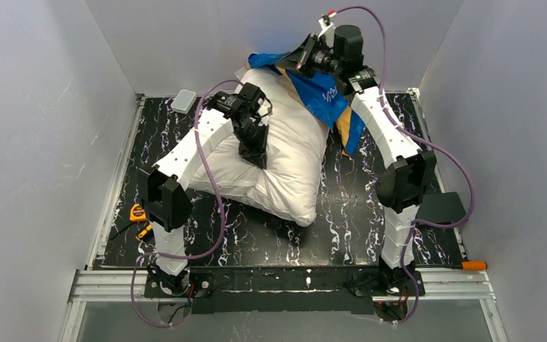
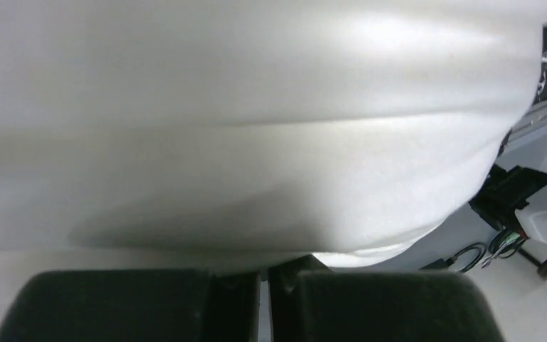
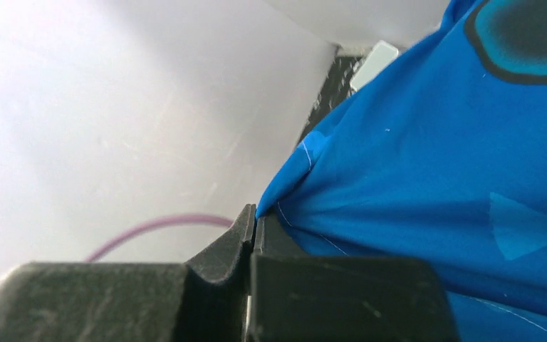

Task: Put the pillow into the pillowcase
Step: Stuff the pillow into the pillowcase.

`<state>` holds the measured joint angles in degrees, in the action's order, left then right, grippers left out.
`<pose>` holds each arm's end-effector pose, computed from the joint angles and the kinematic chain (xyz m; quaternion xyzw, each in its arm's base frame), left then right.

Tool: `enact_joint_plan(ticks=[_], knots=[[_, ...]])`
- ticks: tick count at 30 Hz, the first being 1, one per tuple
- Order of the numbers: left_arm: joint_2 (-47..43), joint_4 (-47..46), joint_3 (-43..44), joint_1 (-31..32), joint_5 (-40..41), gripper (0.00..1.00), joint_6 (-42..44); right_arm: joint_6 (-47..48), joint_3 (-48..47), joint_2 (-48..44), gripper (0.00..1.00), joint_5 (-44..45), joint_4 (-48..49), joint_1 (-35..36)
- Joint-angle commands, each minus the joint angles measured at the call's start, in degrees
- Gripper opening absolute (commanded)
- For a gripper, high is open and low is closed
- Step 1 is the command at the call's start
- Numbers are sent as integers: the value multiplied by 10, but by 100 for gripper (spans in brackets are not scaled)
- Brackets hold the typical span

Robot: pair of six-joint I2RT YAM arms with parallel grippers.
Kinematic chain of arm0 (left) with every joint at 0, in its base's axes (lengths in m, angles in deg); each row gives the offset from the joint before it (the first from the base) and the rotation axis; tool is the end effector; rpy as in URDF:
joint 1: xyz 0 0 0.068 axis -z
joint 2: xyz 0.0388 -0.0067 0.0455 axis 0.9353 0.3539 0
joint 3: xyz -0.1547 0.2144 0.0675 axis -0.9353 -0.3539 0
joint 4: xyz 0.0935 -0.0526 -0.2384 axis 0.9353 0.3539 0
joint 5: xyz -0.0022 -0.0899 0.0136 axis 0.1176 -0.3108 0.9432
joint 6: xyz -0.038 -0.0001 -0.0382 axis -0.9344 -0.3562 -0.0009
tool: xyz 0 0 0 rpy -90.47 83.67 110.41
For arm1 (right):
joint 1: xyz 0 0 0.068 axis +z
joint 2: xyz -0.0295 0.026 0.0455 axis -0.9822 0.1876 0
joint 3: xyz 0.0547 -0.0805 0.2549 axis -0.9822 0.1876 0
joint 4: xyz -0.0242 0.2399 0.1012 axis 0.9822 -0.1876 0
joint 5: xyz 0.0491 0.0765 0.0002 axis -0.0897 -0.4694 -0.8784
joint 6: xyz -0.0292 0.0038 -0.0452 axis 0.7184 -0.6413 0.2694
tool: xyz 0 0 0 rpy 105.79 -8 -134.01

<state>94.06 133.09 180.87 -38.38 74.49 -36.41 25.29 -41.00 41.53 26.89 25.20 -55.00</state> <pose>0.3321 -0.2096 0.3335 0.0920 0.9649 -0.2113 0.1262 0.4258 0.2100 0.4418 -0.0149 0.7276 0.5394 0.4235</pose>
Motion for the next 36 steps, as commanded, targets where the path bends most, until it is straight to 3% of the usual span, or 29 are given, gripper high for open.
enact_joint_plan(ticks=[1, 2, 3, 6, 8, 13, 16, 20, 29, 36], knots=[[-22, -148, 21, 18, -31, 0, 52, -111, -62, -50, 5, -86, 164, -21], [-32, -151, 15, 18, -29, 0, 50, -98, -63, -50, 5, -79, 140, -25], [-42, -154, 8, 18, -26, 7, 50, -83, -51, -54, 2, -71, 117, -29], [-82, -158, -11, 18, -11, 38, 47, -52, -2, -65, 1, -41, 92, -44], [-113, -164, -25, 18, 1, 51, 42, -35, 4, -57, 1, -33, 89, -54], [-184, -219, -51, 14, 25, 68, 2, -37, -41, -15, 1, -20, 110, -74], [-208, -310, -79, -3, 36, 76, -64, -48, -76, 12, 1, -19, 120, -81], [-181, -450, -99, -37, 28, 76, -191, -66, -87, 25, 1, -22, 135, -85], [27, -662, 23, -72, 33, 68, -401, -88, -64, 16, 1, -31, 171, -91], [183, -686, 147, -78, 74, 63, -473, -112, -66, 28, 1, -55, 197, -96]])
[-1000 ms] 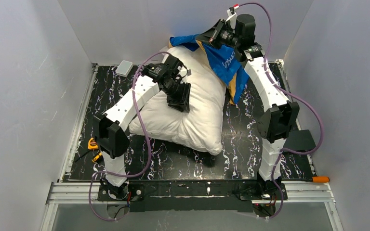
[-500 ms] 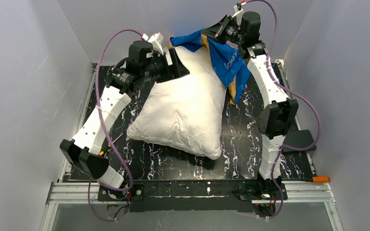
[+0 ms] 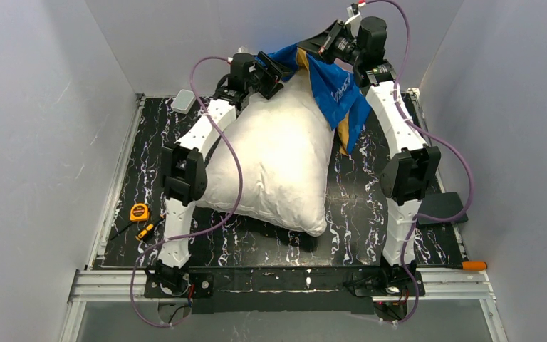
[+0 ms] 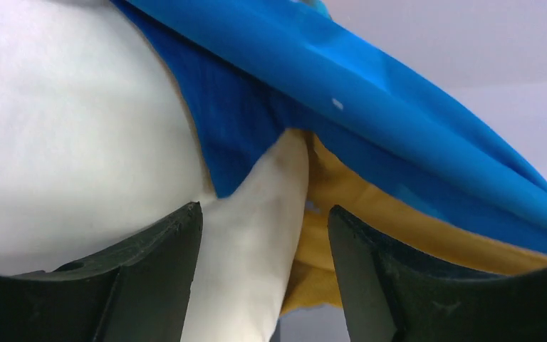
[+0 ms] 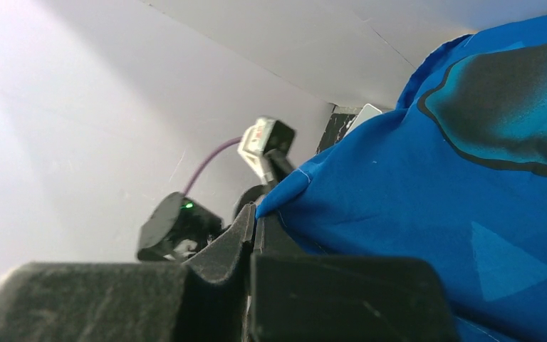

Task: Put the pillow into the pillowcase
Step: Stuff the pillow into the pillowcase.

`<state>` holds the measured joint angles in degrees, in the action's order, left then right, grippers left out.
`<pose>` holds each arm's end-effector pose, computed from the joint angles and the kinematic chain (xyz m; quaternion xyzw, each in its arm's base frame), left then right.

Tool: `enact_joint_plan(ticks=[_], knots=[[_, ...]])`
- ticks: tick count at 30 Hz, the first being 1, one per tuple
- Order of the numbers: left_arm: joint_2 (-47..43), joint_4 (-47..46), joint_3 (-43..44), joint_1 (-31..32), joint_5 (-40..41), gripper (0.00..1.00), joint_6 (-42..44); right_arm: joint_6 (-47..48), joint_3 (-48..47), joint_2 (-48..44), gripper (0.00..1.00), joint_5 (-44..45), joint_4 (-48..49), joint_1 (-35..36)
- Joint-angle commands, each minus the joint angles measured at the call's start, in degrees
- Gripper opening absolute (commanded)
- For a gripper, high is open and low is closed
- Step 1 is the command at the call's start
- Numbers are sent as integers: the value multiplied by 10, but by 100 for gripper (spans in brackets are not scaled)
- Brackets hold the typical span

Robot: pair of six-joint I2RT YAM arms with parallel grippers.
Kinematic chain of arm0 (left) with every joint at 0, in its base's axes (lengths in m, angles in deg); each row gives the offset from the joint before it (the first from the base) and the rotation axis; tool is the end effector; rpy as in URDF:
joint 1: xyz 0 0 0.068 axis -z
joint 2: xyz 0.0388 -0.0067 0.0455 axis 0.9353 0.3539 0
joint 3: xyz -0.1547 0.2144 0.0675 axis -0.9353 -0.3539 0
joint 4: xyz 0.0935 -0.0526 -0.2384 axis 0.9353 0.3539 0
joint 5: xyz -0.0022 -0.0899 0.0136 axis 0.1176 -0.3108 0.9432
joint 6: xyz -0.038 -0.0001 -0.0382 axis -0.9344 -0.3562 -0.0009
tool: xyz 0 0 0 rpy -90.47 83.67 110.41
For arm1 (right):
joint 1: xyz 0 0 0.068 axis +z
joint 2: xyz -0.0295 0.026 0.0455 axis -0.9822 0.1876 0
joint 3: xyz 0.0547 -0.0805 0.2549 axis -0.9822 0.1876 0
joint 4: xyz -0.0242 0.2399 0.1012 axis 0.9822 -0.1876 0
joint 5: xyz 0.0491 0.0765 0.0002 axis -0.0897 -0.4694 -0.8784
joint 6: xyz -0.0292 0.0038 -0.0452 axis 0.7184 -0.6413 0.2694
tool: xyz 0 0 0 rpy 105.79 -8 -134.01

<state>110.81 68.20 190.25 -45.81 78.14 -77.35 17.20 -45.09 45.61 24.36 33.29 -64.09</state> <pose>0.4843 -0.2180 0.3499 -0.1995 0.7279 -0.5070 0.4163 0.4684 0.1454 0.4477 0.0491 0.6828 0.5633 0.4627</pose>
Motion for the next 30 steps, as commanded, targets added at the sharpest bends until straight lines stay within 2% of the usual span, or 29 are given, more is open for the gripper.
enact_joint_plan(ticks=[1, 4, 12, 15, 16, 18, 21, 26, 30], knots=[[23, -45, 52, -4, 48, 62, -75, -33, -25, -12, 1, -31, 117, -6], [52, -48, 60, -9, 67, 59, -108, -39, -22, -10, 1, -34, 125, -12], [125, 39, 154, -18, 102, 53, -128, -57, -27, 2, 1, -44, 139, -23], [128, 48, 151, -18, 107, 53, -123, -58, -25, 4, 1, -46, 139, -23], [127, 46, 146, -18, 106, 50, -123, -59, -24, 5, 1, -47, 140, -23], [125, 38, 135, -20, 103, 36, -126, -64, -22, 6, 1, -50, 143, -23], [126, 2, 134, -24, 78, 0, -120, -64, -22, 8, 1, -54, 143, -24], [67, -15, 115, -42, 40, 0, -55, -49, -16, 6, 4, -78, 132, -24], [-70, -4, -15, -82, 45, 0, 2, 37, 3, -17, 7, -99, 58, -23]])
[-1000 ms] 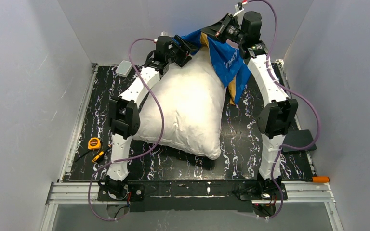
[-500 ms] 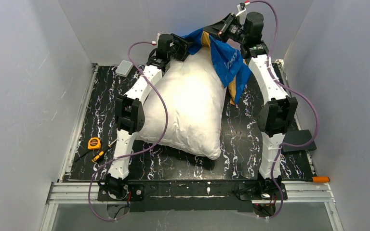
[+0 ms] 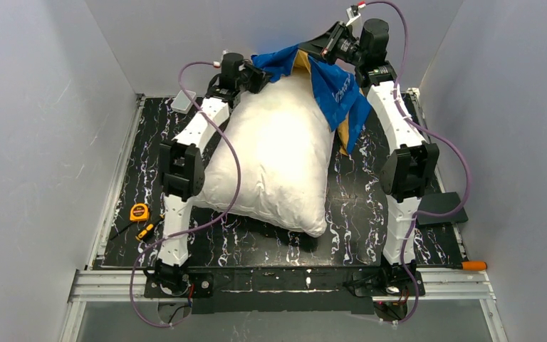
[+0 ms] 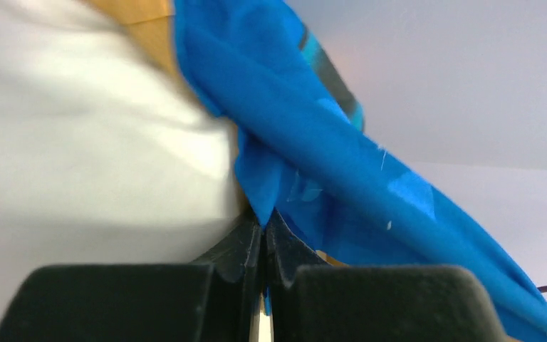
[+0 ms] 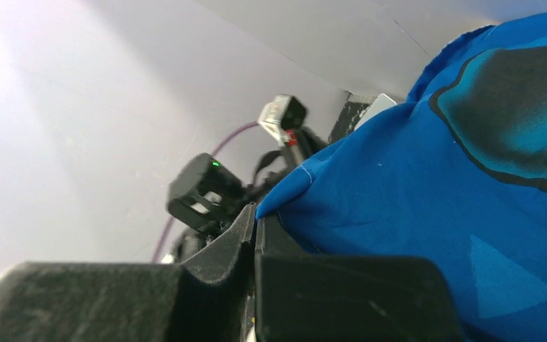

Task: Put the pillow into the pillowcase
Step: Stuff the pillow into the pillowcase.

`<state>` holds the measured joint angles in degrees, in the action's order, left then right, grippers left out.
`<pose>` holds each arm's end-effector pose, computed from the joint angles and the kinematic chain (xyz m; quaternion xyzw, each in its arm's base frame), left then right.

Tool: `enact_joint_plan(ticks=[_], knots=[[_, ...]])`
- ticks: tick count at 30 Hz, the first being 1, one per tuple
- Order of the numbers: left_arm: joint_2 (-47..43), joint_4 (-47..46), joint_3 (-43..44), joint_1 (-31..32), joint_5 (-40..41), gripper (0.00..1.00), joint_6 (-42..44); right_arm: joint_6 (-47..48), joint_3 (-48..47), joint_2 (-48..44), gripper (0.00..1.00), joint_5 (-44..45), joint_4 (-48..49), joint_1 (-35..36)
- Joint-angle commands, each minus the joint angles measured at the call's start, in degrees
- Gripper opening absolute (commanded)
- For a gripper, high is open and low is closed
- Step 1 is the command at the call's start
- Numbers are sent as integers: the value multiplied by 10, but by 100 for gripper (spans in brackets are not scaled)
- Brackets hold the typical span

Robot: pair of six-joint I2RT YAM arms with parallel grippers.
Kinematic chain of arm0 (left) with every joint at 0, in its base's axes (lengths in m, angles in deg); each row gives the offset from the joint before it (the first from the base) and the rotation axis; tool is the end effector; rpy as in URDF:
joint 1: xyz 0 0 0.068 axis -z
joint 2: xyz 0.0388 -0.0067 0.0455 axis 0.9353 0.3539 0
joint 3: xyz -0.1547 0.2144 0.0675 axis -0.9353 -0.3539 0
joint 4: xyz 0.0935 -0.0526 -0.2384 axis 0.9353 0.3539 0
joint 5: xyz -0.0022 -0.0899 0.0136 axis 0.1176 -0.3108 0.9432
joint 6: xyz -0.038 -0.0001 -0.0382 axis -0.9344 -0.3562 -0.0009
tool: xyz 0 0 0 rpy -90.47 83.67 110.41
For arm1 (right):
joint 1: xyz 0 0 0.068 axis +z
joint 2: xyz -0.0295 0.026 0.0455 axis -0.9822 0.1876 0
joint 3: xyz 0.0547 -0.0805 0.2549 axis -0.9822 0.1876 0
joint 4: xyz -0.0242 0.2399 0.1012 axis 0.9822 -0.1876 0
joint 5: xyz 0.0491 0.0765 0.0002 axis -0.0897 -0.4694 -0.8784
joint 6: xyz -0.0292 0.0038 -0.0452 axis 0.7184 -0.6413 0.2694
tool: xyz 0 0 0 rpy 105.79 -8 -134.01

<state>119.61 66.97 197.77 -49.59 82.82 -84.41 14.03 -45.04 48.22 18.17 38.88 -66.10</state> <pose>0.5289 -0.1938 0.3181 -0.2926 0.6967 -0.4985 0.4248 0.4841 0.1347 0.4355 0.0287 0.6707 0.5940 0.4433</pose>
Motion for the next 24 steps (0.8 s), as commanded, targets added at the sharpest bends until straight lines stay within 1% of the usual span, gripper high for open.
enact_joint_plan(ticks=[1, 3, 5, 7, 9, 10, 11, 13, 16, 18, 19, 20, 24], knots=[[-209, 15, -130, -57, 1, 0, 79, 98, 16, -55, 8, -40, -29, -3], [-275, 47, -194, -90, -2, 0, 88, 156, 48, -76, 9, -43, -88, -1], [-324, 110, -230, -125, -11, 0, 117, 216, 66, -94, 11, -43, -151, 3], [-353, 206, -237, -160, -13, 0, 152, 294, 73, -103, 13, -36, -222, 13], [-359, 312, -222, -193, -21, 0, 175, 354, 72, -112, 19, -21, -286, 27], [-360, 358, -215, -230, -29, 6, 190, 379, 68, -115, 25, -3, -314, 35], [-360, 394, -209, -247, -41, 16, 207, 404, 63, -119, 33, 13, -338, 43], [-365, 447, -201, -269, -56, 42, 234, 439, 53, -125, 48, 50, -373, 59], [-392, 501, -212, -275, -62, 63, 259, 472, 40, -129, 74, 103, -402, 74], [-420, 517, -240, -275, -82, 68, 263, 490, 32, -126, 89, 130, -415, 84], [-434, 527, -256, -275, -91, 68, 263, 499, 25, -122, 95, 139, -422, 89], [-453, 539, -275, -275, -99, 69, 262, 507, 18, -117, 98, 143, -429, 96], [-531, 590, -351, -275, -140, 69, 260, 539, -12, -89, 98, 163, -460, 132]])
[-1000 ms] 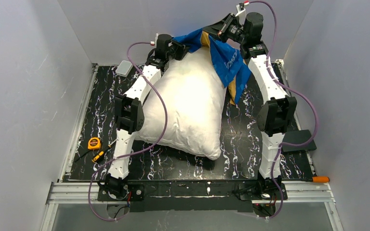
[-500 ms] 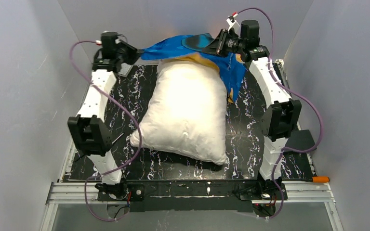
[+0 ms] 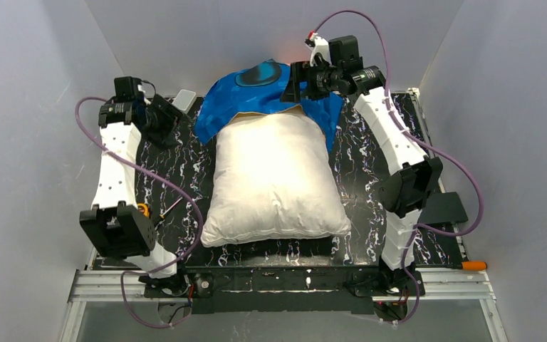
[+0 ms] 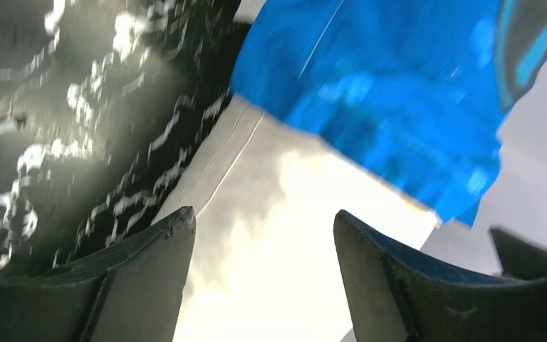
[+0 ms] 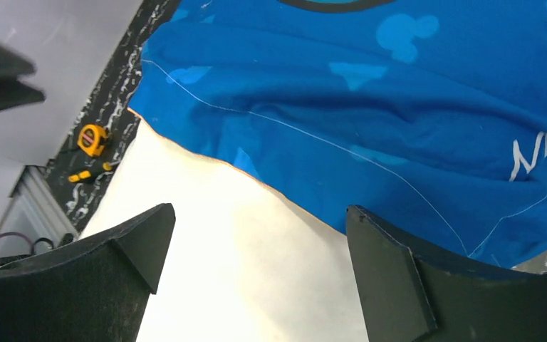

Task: Put the pillow into the pillowcase
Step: Stuff the pillow into the pillowcase.

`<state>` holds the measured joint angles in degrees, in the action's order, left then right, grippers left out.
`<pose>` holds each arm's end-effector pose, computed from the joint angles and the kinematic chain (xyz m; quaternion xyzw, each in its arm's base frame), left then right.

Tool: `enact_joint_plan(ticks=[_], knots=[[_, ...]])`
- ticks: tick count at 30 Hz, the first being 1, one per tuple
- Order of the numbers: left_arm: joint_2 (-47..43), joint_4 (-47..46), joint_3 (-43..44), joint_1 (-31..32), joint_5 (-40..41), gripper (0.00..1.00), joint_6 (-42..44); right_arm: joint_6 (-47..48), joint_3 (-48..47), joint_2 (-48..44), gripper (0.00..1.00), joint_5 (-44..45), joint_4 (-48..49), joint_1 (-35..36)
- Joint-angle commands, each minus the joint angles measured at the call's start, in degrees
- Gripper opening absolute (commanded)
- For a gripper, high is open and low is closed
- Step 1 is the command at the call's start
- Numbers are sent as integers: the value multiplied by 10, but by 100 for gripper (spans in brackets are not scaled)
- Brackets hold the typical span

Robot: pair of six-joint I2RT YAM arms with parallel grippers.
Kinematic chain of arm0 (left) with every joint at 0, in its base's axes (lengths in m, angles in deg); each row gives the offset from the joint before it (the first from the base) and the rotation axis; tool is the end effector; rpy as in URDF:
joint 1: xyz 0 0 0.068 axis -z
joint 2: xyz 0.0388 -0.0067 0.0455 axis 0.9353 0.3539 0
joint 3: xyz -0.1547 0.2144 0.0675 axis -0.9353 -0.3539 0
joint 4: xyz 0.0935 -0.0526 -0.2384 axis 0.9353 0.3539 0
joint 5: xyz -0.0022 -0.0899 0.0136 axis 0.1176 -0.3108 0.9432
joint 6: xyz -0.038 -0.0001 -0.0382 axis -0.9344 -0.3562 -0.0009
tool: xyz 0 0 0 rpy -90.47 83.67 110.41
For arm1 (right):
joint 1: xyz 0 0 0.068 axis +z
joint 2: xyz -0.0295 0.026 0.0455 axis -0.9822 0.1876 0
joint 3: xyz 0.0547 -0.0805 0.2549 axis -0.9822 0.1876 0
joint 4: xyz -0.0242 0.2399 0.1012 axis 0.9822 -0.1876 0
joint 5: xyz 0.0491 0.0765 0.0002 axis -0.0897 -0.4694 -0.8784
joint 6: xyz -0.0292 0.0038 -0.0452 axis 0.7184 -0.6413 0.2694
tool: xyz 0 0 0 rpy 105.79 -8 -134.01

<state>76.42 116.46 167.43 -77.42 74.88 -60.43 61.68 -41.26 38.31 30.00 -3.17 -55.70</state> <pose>0.3373 0.0391 0.3875 -0.3821 0.8336 -0.2409 0.3181 0.3998 0.1905 0.4180 -0.1935 0.8243 0.3351 0.4134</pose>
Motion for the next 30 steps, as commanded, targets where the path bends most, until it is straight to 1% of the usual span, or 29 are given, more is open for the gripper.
enact_joint_plan(ticks=[1, 5, 7, 10, 13, 14, 15, 17, 20, 21, 22, 23, 25, 27, 30], knots=[[-115, 110, -65, 4, -72, 70, 23, 67, -52, 15, 98, 51, -43, 39], [-166, 190, -109, 9, -103, 70, 53, 79, -74, 46, 98, 87, -47, 82], [-187, 208, -147, 16, -123, 70, 60, 76, -89, 70, 98, 106, -43, 99], [-202, 203, -204, 30, -170, 71, 52, 54, -135, 126, 98, 132, -52, 109], [-187, 185, -220, 38, -187, 71, 63, 38, -162, 154, 97, 160, -53, 108], [-179, 165, -225, 44, -190, 71, 67, 34, -164, 158, 95, 163, -55, 108], [-170, 145, -230, 50, -198, 71, 66, 31, -165, 160, 88, 163, -57, 108], [-142, 106, -234, 66, -218, 71, 60, 30, -162, 159, 67, 160, -67, 108], [-65, 81, -208, 103, -225, 70, 76, 30, -151, 148, 32, 140, -85, 100], [-41, 72, -193, 111, -229, 69, 83, 27, -144, 142, 23, 126, -85, 97], [-16, 58, -176, 120, -229, 67, 87, 26, -138, 133, 9, 109, -84, 94], [7, 40, -160, 127, -227, 64, 91, 24, -133, 125, 1, 98, -85, 93], [42, 6, -129, 135, -227, 51, 100, 20, -125, 106, 1, 74, -88, 92], [80, -9, -80, 137, -226, 36, 107, 15, -116, 84, 1, 50, -99, 93], [149, -15, -2, 139, -225, 11, 105, 8, -85, 36, 1, 27, -115, 93]])
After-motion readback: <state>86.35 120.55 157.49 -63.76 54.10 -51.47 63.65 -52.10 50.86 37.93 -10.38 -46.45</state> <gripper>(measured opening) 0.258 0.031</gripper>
